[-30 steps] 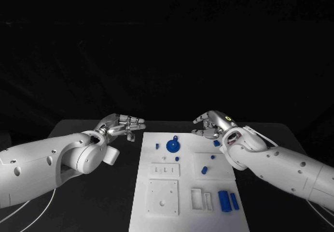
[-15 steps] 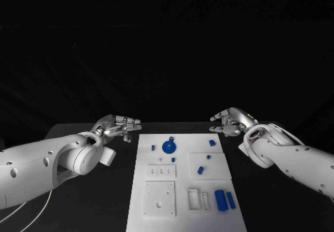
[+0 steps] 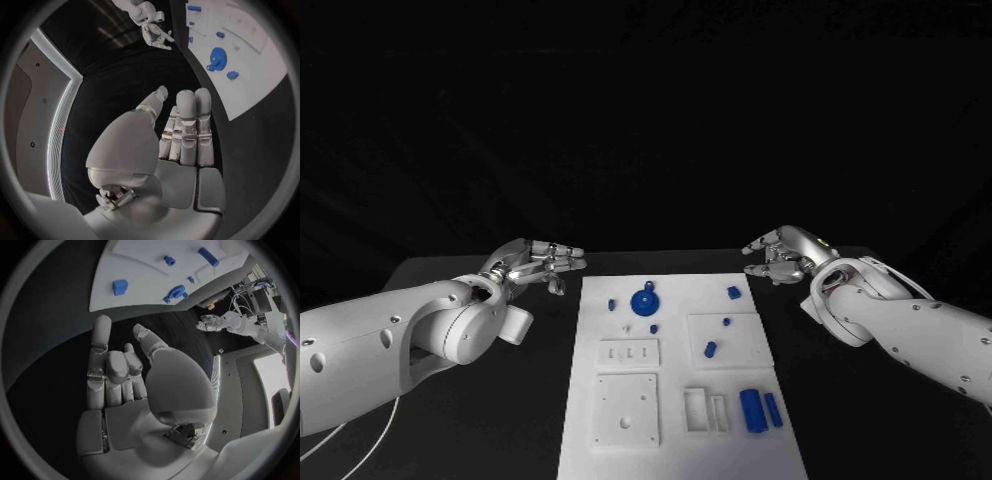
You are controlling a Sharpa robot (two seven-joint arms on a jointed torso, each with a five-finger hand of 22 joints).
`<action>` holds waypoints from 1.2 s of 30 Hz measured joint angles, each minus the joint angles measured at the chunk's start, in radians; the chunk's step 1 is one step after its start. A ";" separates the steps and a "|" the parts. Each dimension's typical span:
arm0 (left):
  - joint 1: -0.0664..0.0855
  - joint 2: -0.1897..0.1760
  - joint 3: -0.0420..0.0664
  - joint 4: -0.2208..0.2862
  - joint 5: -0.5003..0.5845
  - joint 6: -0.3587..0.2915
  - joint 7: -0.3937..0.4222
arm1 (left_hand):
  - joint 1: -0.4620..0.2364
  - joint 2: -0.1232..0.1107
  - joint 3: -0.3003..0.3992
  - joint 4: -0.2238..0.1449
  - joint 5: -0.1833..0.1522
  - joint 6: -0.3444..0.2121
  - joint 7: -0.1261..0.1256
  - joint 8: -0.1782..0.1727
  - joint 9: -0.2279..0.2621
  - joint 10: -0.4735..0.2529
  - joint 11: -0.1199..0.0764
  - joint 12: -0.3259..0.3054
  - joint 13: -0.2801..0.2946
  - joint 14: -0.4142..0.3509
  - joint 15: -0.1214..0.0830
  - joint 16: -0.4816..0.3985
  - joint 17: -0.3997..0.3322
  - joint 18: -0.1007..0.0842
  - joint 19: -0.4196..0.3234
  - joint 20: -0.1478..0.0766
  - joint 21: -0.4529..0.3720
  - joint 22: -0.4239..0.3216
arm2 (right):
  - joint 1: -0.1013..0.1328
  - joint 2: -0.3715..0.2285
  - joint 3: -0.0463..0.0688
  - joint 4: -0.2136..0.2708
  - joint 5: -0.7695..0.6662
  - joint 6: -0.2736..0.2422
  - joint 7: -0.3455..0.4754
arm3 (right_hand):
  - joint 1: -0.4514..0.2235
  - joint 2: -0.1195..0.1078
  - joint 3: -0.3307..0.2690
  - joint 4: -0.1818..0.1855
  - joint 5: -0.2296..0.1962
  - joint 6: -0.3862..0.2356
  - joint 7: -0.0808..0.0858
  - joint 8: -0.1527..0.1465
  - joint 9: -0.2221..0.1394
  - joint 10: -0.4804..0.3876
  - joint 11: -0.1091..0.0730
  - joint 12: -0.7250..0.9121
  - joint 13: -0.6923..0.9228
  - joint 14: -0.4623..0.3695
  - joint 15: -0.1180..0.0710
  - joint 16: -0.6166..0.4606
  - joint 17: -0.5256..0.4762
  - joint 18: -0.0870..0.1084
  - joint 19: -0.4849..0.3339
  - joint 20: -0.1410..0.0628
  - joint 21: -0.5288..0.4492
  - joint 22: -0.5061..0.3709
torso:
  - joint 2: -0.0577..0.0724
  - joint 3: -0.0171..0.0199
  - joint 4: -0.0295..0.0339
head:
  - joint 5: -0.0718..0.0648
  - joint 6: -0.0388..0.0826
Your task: Assemble the parts on the task board
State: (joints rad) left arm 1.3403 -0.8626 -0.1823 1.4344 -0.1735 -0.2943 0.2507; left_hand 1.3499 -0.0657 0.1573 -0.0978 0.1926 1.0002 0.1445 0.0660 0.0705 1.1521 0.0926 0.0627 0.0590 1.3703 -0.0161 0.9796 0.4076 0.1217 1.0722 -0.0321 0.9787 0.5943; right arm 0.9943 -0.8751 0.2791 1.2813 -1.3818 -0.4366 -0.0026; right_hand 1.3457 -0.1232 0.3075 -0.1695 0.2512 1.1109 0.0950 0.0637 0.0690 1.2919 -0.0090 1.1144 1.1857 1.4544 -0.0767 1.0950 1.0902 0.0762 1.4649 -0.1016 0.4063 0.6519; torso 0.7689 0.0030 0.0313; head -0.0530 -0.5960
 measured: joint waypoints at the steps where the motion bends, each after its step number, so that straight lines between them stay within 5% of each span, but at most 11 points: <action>1: 0.000 0.000 0.000 0.000 0.000 0.000 0.000 | 0.000 0.000 0.000 0.000 0.000 0.000 0.000 0.000 0.000 0.000 0.000 0.000 0.000 0.000 0.000 0.000 0.000 0.000 0.000 0.000 0.000 0.000 | -0.003 0.001 0.000 -0.003 -0.008 0.002 -0.001 | -0.003 -0.003 0.032 -0.013 -0.005 0.010 -0.001 0.000 0.000 0.000 0.000 0.000 0.000 0.000 0.000 0.000 0.000 0.000 0.000 0.000 0.001 0.007 | 0.000 -0.0007 0.0003 | -0.001 0.000; 4: -0.001 0.000 0.000 -0.001 0.000 0.001 0.000 | 0.000 0.000 0.000 0.000 0.000 0.000 0.000 0.000 0.000 0.000 0.000 0.000 0.000 0.000 0.000 0.000 0.000 0.000 0.000 0.000 0.000 0.000 | -0.014 0.006 0.000 -0.012 -0.040 0.004 -0.008 | -0.012 -0.011 0.147 -0.049 -0.051 0.040 -0.006 0.000 0.000 0.000 0.000 0.000 0.000 0.000 0.000 0.000 0.000 0.000 0.000 0.000 0.018 0.035 | 0.000 -0.0012 0.0009 | -0.002 -0.001; 8: -0.002 0.000 0.000 -0.001 0.000 0.002 0.000 | 0.000 0.000 0.000 0.000 0.000 0.000 0.000 0.000 0.000 0.000 0.000 0.000 0.000 0.000 0.000 0.000 0.000 0.000 0.000 0.000 0.000 0.000 | -0.025 0.013 0.000 -0.024 -0.087 0.004 -0.023 | -0.030 -0.016 0.219 -0.053 -0.089 0.073 -0.011 0.000 0.001 -0.005 -0.005 -0.004 -0.002 -0.004 -0.004 0.000 0.000 0.000 0.000 0.000 0.027 0.059 | -0.001 -0.0012 0.0015 | -0.004 -0.003; 25: -0.005 0.000 0.000 -0.004 0.000 0.004 0.001 | 0.000 0.000 0.000 0.000 0.000 0.000 0.000 0.000 0.000 0.000 0.000 0.000 0.000 0.000 0.000 0.000 0.000 0.000 0.000 0.000 0.000 -0.002 | -0.065 0.035 0.000 -0.049 -0.216 0.005 -0.076 | -0.048 -0.006 0.244 -0.046 -0.093 0.165 -0.035 0.000 0.004 -0.005 -0.017 -0.004 -0.004 -0.004 -0.004 0.000 0.001 0.000 0.004 -0.004 0.021 0.085 | -0.001 -0.0035 0.0026 | -0.007 -0.011; 36: -0.007 0.000 0.000 -0.005 0.000 0.005 0.001 | 0.000 0.000 0.000 0.000 0.000 0.000 0.000 0.000 0.000 0.000 0.000 0.000 0.000 0.000 0.000 0.000 0.000 0.000 0.000 0.000 0.000 -0.003 | -0.078 0.041 0.000 -0.055 -0.245 0.038 -0.094 | -0.075 0.005 0.290 -0.038 -0.072 0.131 -0.022 0.000 -0.002 -0.008 -0.014 -0.004 -0.005 -0.004 -0.004 -0.004 0.001 0.000 0.004 -0.004 0.004 0.097 | -0.002 -0.0043 0.0030 | -0.010 -0.016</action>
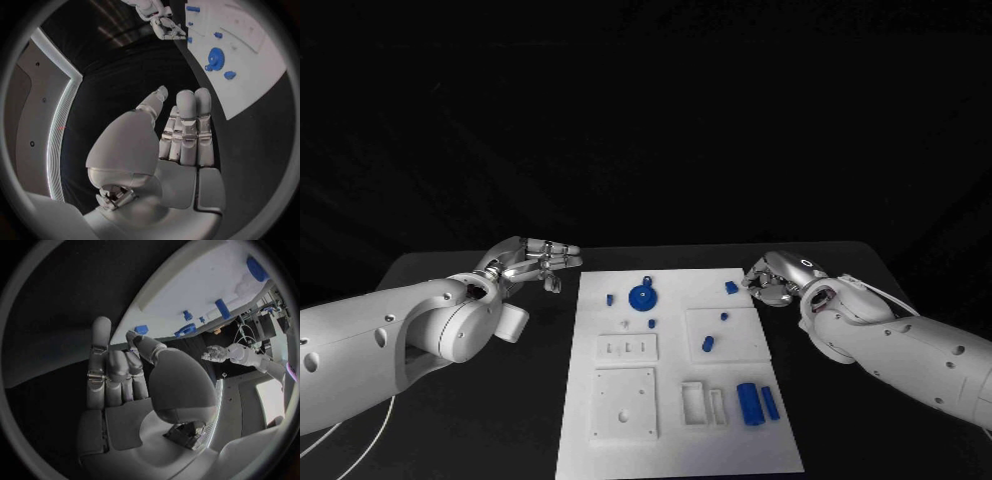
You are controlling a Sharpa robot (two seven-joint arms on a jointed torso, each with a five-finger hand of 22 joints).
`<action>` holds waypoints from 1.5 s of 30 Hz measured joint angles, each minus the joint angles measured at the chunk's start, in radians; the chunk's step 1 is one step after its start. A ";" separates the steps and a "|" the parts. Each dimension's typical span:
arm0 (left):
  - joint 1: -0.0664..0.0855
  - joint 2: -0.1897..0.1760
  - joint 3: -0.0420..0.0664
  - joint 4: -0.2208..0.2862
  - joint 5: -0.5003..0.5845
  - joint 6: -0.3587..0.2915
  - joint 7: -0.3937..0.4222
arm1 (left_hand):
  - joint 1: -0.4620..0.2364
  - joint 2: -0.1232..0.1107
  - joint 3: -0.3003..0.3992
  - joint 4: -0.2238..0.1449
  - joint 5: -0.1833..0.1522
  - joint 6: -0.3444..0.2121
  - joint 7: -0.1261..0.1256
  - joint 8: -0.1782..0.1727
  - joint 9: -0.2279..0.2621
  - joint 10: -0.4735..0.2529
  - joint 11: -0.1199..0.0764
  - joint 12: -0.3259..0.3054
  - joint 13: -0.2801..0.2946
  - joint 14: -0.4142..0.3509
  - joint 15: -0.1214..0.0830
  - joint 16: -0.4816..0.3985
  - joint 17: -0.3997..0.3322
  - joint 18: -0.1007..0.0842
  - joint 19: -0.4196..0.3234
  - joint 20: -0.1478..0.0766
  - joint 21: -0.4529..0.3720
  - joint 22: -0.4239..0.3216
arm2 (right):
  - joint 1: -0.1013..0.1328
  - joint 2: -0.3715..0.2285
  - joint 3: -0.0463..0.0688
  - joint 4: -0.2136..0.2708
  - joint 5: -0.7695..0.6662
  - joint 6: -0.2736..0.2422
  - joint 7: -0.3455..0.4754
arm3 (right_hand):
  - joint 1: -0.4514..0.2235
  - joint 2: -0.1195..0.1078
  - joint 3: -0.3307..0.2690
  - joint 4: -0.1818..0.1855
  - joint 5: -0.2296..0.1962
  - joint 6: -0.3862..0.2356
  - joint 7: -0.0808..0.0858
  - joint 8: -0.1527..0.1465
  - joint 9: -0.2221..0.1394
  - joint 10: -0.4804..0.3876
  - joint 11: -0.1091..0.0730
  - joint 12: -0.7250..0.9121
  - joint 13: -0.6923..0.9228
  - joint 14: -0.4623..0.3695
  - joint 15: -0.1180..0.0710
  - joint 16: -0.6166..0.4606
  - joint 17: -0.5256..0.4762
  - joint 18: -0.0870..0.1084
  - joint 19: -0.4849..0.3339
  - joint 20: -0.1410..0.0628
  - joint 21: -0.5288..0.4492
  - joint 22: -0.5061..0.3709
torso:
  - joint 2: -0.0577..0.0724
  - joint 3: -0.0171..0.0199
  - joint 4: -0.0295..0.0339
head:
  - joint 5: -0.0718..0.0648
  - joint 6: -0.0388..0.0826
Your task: Assemble the parts on the task board
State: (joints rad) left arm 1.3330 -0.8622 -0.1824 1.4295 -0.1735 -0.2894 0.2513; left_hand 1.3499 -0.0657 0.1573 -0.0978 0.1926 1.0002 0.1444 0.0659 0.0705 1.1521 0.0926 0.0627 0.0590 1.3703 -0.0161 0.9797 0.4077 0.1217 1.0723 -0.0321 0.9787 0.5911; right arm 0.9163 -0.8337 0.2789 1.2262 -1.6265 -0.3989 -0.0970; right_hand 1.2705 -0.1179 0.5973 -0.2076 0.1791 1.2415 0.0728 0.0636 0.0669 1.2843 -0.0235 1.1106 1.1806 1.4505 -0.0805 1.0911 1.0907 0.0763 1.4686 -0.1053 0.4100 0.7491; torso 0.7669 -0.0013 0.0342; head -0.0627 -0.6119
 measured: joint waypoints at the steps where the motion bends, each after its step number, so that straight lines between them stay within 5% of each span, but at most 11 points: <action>1: 0.000 0.000 0.000 0.000 0.000 0.000 0.000 | 0.000 0.000 0.000 0.000 0.000 0.000 0.000 0.000 0.000 0.000 0.000 0.000 0.000 0.000 0.000 0.000 0.000 0.000 0.000 0.000 0.000 0.000 | -0.001 0.001 0.000 -0.001 -0.001 0.003 -0.001 | -0.008 -0.003 0.011 -0.001 0.007 0.000 0.000 0.000 0.000 0.000 0.000 0.000 0.000 0.000 0.000 0.000 0.000 0.000 0.000 0.000 0.000 0.002 | 0.000 0.0000 0.0000 | 0.000 0.000; 23: -0.001 0.001 0.000 -0.002 0.000 0.001 0.000 | 0.000 0.000 0.010 -0.001 0.000 0.000 0.000 0.000 0.000 0.000 0.000 0.000 0.000 0.000 0.000 0.000 0.000 0.000 0.000 0.000 0.000 -0.002 | -0.011 0.030 0.000 -0.010 -0.011 0.035 -0.008 | -0.042 0.013 0.077 -0.023 0.019 -0.015 0.000 0.000 0.000 -0.003 -0.003 0.008 -0.004 -0.004 -0.003 0.000 0.000 0.000 0.000 0.000 -0.016 0.031 | 0.000 0.0006 0.0008 | 0.000 -0.003; 45: -0.003 0.003 0.000 -0.007 0.000 0.002 -0.001 | 0.000 0.000 0.013 -0.004 0.000 0.000 0.000 0.000 0.000 0.000 0.000 0.000 0.000 0.000 0.000 0.000 0.000 0.000 0.000 0.000 0.005 -0.003 | -0.022 0.036 0.000 0.062 -0.020 0.041 -0.014 | -0.049 0.013 0.086 -0.027 0.022 -0.017 0.002 0.000 -0.001 -0.003 -0.003 0.008 -0.005 -0.004 -0.003 0.000 0.003 0.000 0.000 0.000 -0.024 0.044 | -0.001 -0.0002 0.0000 | 0.001 -0.006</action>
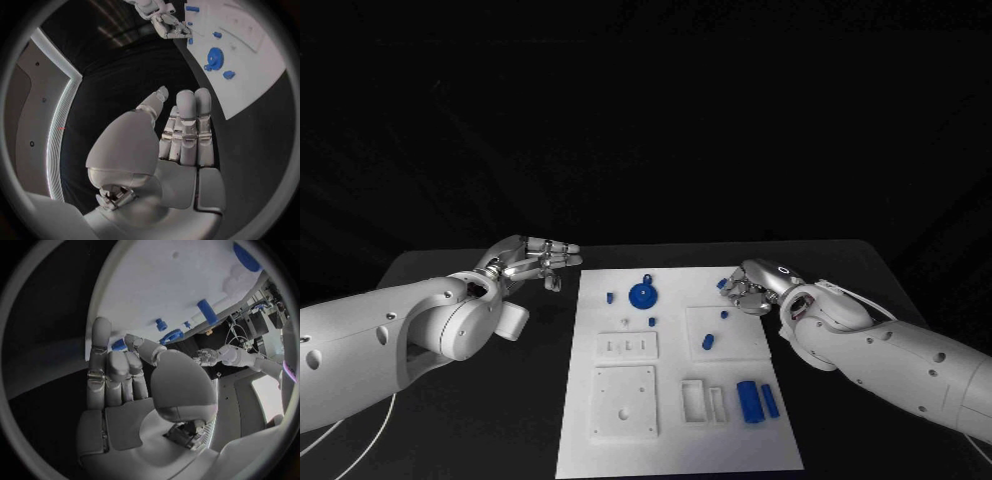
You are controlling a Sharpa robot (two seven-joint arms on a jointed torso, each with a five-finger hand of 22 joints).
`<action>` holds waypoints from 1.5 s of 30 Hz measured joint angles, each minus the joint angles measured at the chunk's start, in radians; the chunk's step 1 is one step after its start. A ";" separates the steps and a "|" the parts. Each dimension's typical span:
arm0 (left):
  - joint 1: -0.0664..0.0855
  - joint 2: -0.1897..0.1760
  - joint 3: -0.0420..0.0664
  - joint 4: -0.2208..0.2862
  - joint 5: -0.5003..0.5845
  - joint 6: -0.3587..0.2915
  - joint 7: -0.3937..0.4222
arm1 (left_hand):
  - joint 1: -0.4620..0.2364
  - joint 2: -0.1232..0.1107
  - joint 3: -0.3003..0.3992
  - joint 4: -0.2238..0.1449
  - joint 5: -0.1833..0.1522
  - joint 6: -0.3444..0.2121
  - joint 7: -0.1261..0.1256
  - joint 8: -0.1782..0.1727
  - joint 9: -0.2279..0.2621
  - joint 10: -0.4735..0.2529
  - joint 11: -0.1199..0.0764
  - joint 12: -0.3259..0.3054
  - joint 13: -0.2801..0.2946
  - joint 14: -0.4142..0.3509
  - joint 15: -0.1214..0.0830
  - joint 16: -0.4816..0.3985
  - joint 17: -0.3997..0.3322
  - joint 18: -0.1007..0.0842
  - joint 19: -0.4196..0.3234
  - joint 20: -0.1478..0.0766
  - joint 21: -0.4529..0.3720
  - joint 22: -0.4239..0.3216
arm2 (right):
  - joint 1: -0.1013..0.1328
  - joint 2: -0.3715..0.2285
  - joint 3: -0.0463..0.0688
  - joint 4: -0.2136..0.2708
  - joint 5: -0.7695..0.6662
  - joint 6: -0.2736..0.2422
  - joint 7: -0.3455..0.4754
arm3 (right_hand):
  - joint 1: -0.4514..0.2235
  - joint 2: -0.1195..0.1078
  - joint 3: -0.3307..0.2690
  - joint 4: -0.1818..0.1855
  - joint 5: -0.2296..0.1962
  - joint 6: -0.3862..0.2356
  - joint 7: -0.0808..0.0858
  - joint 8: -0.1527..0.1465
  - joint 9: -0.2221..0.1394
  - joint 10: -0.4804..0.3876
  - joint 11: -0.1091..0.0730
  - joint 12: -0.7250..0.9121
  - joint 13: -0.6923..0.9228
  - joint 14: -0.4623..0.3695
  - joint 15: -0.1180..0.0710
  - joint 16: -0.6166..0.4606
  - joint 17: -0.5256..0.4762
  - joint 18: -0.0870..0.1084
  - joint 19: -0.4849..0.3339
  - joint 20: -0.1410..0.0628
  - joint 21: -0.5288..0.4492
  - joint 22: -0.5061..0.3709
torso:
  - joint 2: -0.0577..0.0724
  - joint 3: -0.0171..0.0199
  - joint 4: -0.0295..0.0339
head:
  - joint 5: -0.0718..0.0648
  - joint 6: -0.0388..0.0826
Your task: Assemble the parts on the task board
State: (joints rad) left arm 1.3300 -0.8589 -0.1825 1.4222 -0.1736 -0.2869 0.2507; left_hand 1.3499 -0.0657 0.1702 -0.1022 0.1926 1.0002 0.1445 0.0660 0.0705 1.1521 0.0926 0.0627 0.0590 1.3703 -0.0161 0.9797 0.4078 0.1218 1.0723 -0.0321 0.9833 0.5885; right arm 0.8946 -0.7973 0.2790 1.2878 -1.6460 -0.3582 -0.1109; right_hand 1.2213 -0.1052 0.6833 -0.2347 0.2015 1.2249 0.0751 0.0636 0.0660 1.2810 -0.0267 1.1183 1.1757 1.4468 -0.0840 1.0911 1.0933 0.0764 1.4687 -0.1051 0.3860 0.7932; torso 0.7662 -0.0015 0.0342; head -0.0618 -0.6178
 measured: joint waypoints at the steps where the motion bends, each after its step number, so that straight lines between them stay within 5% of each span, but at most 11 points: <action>1: 0.000 0.000 0.000 0.000 0.000 0.000 0.000 | 0.000 0.000 0.000 0.000 0.000 0.000 0.000 0.000 0.000 0.000 0.000 0.000 0.000 0.000 0.000 0.000 0.000 0.000 0.000 0.000 0.000 0.000 | 0.000 0.000 0.000 0.001 -0.001 0.000 0.000 | 0.000 0.000 0.000 0.000 0.000 -0.002 0.002 0.000 0.000 0.000 0.000 0.000 0.000 0.000 0.000 0.000 0.000 0.000 0.000 0.000 0.000 0.001 | 0.000 0.0000 0.0000 | 0.000 0.000; 6: -0.001 0.000 0.000 -0.001 0.000 0.001 0.000 | 0.000 0.000 0.000 0.000 0.000 0.000 0.000 0.000 0.000 0.000 0.000 0.000 0.000 0.000 0.000 0.000 0.000 0.000 0.000 0.000 0.000 0.000 | -0.002 -0.002 0.000 0.006 -0.002 -0.003 -0.001 | 0.000 0.000 -0.012 -0.002 0.000 -0.008 0.001 0.000 0.000 0.000 0.000 0.003 -0.003 0.000 0.000 0.000 0.001 0.000 0.000 0.000 -0.003 0.006 | 0.000 0.0001 0.0000 | 0.000 0.000; 11: -0.002 0.000 0.000 -0.002 0.000 0.001 0.000 | 0.000 0.000 0.002 0.002 0.000 0.000 0.000 0.000 0.000 0.000 0.000 0.000 0.000 0.000 0.000 0.000 0.000 0.000 0.000 0.000 0.000 0.000 | -0.003 -0.013 -0.001 0.018 -0.001 -0.014 0.004 | 0.026 -0.024 -0.099 0.009 0.010 -0.008 0.001 0.000 0.000 0.000 0.000 0.009 -0.003 0.000 0.000 0.004 0.005 0.000 0.000 0.000 -0.009 0.008 | 0.000 0.0004 0.0000 | 0.000 0.001; 19: -0.002 -0.001 0.000 -0.003 0.000 0.001 0.000 | 0.000 0.000 0.002 0.002 0.000 0.000 0.000 0.000 0.000 0.000 0.000 0.000 0.000 0.000 0.000 0.000 0.000 0.000 0.000 0.000 0.000 0.000 | -0.003 -0.046 0.000 0.037 0.016 -0.052 0.047 | 0.058 -0.016 -0.194 0.017 0.015 -0.008 0.001 0.000 -0.001 0.000 0.000 0.009 0.000 0.000 0.000 0.004 0.005 0.000 0.000 0.000 -0.026 0.007 | -0.001 0.0007 -0.0019 | 0.000 0.001; 25: -0.002 -0.001 0.000 -0.003 0.000 0.002 0.000 | 0.000 0.000 0.006 -0.002 0.000 0.000 0.000 0.000 0.000 0.000 0.000 0.000 0.000 0.000 0.000 0.000 0.000 0.000 0.000 0.000 0.000 -0.001 | -0.003 -0.056 0.000 0.033 0.023 -0.077 0.081 | 0.071 -0.011 -0.214 0.029 -0.032 -0.008 0.001 0.000 -0.001 0.000 0.000 0.009 0.000 0.000 0.000 0.004 0.005 0.000 0.000 0.000 -0.031 0.004 | -0.001 0.0013 -0.0021 | -0.001 0.000; 45: -0.003 0.006 0.000 -0.009 0.000 0.002 0.000 | 0.000 0.000 0.006 -0.002 0.000 0.000 0.000 0.000 0.000 0.000 0.000 0.000 0.000 0.000 0.000 0.000 0.000 0.000 0.000 0.000 0.000 -0.001 | 0.000 -0.005 0.000 -0.095 -0.010 -0.111 0.139 | 0.103 -0.029 -0.244 0.054 -0.066 -0.083 -0.008 0.000 -0.003 -0.009 -0.002 0.004 -0.013 0.000 0.000 0.004 0.000 0.000 0.000 0.000 -0.046 0.003 | 0.001 0.0004 0.0020 | 0.000 -0.003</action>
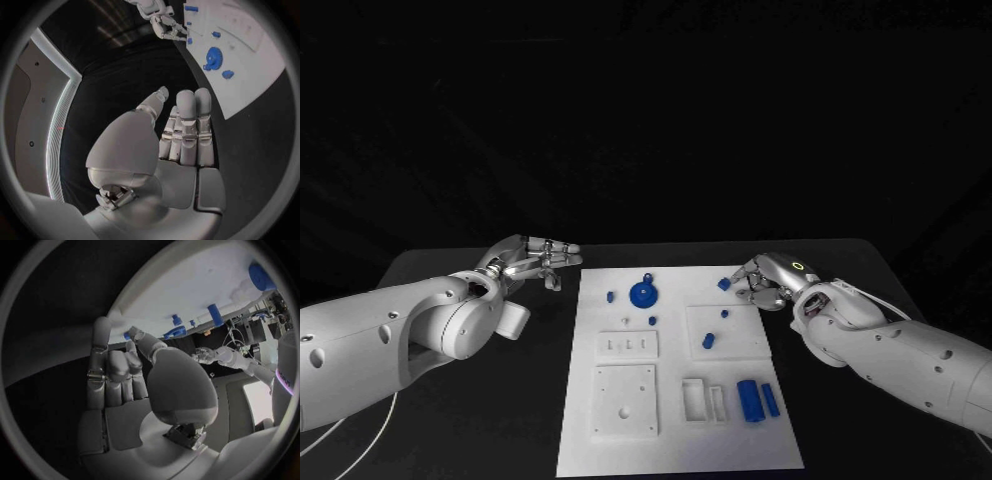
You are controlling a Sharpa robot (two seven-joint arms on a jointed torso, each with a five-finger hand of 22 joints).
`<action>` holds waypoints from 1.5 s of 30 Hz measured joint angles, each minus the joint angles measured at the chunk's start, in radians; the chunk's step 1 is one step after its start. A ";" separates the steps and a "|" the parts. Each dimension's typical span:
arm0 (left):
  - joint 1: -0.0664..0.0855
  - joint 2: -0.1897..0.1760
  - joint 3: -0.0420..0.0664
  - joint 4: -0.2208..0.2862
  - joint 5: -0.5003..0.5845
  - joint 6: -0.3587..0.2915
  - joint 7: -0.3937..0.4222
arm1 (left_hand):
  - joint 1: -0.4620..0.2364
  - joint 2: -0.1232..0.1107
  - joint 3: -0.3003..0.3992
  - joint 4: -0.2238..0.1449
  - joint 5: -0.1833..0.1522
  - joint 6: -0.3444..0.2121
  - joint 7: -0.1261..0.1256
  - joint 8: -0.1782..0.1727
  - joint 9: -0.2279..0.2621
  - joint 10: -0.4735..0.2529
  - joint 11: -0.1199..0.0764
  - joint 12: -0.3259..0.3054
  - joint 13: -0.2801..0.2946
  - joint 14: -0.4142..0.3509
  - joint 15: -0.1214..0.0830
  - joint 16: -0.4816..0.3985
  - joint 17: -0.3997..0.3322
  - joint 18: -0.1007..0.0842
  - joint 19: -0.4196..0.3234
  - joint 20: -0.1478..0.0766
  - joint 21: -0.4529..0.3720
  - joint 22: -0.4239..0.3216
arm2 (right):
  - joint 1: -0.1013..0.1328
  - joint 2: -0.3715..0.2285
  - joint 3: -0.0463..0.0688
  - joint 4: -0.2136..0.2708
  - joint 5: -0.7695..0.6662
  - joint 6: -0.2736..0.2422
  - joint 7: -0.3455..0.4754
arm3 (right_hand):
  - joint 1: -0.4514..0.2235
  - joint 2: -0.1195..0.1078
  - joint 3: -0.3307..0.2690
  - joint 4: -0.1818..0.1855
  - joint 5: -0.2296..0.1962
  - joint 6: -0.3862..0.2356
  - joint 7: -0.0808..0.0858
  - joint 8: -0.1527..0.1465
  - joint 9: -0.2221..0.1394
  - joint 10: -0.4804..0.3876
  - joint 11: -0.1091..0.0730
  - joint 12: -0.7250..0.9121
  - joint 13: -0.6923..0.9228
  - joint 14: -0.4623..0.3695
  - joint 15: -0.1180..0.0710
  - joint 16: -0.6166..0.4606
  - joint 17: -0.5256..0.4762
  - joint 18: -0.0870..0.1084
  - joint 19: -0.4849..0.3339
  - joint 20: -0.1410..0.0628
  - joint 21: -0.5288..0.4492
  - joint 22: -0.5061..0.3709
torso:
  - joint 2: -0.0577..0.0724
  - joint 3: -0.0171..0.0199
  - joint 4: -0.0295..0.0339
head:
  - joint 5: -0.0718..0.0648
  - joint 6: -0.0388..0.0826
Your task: Assemble the parts on the task board
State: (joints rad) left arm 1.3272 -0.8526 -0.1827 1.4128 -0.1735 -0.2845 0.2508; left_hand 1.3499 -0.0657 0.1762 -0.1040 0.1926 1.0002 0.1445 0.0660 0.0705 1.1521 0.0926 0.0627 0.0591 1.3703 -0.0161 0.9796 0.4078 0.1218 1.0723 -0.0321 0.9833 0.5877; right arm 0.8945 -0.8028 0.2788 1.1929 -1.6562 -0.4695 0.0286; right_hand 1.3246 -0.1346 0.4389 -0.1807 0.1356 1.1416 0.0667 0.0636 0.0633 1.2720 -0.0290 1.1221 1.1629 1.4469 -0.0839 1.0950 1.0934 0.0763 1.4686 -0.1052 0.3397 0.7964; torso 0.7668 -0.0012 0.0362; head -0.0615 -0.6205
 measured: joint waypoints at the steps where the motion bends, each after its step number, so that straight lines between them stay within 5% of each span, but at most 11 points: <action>1: 0.000 0.000 0.000 0.000 0.000 0.000 0.000 | 0.000 0.000 0.000 0.000 0.000 0.000 0.000 0.000 0.000 0.000 0.000 0.000 0.000 0.000 0.000 0.000 0.000 0.000 0.000 0.000 0.000 0.000 | 0.000 0.004 0.000 -0.007 -0.002 -0.001 0.001 | 0.002 -0.002 0.000 0.000 0.000 -0.002 0.001 0.000 -0.001 0.000 0.000 0.000 0.000 0.000 0.000 0.000 0.000 0.000 0.000 0.000 0.000 0.000 | 0.000 0.0000 0.0000 | 0.000 0.000; 15: -0.001 0.005 0.000 -0.005 0.000 0.002 0.000 | 0.000 0.000 0.000 0.000 0.000 0.000 0.000 0.000 0.000 0.000 0.000 0.000 0.000 0.000 0.000 0.000 0.000 0.000 0.000 0.000 0.000 0.000 | 0.009 0.029 0.000 -0.034 -0.017 -0.010 0.017 | 0.002 -0.002 -0.004 0.004 -0.013 -0.024 -0.013 0.000 -0.001 0.006 -0.012 -0.004 -0.001 0.003 -0.011 0.000 0.000 0.000 -0.004 -0.011 -0.005 -0.002 | 0.000 0.0004 -0.0017 | 0.006 -0.005; 26: -0.001 0.008 0.000 -0.009 0.000 0.002 0.000 | 0.000 0.000 0.000 0.000 0.000 0.000 0.000 0.000 0.000 0.000 0.000 0.000 0.000 0.000 0.000 0.000 0.000 0.000 0.000 0.000 0.000 0.000 | 0.012 0.037 0.000 -0.040 -0.018 -0.018 0.027 | 0.002 -0.002 -0.004 0.010 -0.031 -0.014 -0.009 0.000 -0.001 0.006 -0.012 -0.004 0.002 0.003 -0.011 0.000 0.004 -0.015 -0.004 -0.011 -0.005 -0.005 | -0.001 0.0013 -0.0022 | 0.008 -0.007; 45: -0.001 0.012 0.000 -0.012 0.000 0.003 0.000 | 0.000 0.000 0.004 -0.004 0.000 0.000 0.000 0.000 0.000 0.000 0.000 0.000 0.000 0.000 0.000 0.000 0.000 0.000 0.000 0.000 0.000 -0.002 | 0.017 0.064 0.002 -0.069 -0.045 0.031 0.016 | 0.006 0.002 -0.004 0.010 -0.031 -0.014 -0.009 -0.001 -0.001 0.006 -0.012 -0.004 0.005 0.003 -0.010 0.000 0.004 -0.016 -0.004 -0.011 -0.005 -0.006 | -0.001 -0.0001 -0.0017 | 0.010 -0.010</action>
State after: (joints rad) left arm 1.3257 -0.8404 -0.1827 1.4012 -0.1735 -0.2816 0.2505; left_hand 1.3499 -0.0656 0.1800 -0.1079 0.1926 1.0002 0.1445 0.0660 0.0705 1.1521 0.0926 0.0627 0.0590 1.3703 -0.0161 0.9797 0.4078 0.1217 1.0723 -0.0321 0.9833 0.5859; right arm 0.9112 -0.7389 0.2809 1.1235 -1.7012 -0.4383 0.0446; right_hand 1.3307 -0.1330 0.4348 -0.1709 0.1046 1.1280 0.0581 0.0626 0.0623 1.2777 -0.0412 1.1182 1.1675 1.4502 -0.0944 1.0950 1.0973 0.0608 1.4649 -0.1160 0.3345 0.7908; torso 0.7656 -0.0012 0.0345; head -0.0510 -0.6302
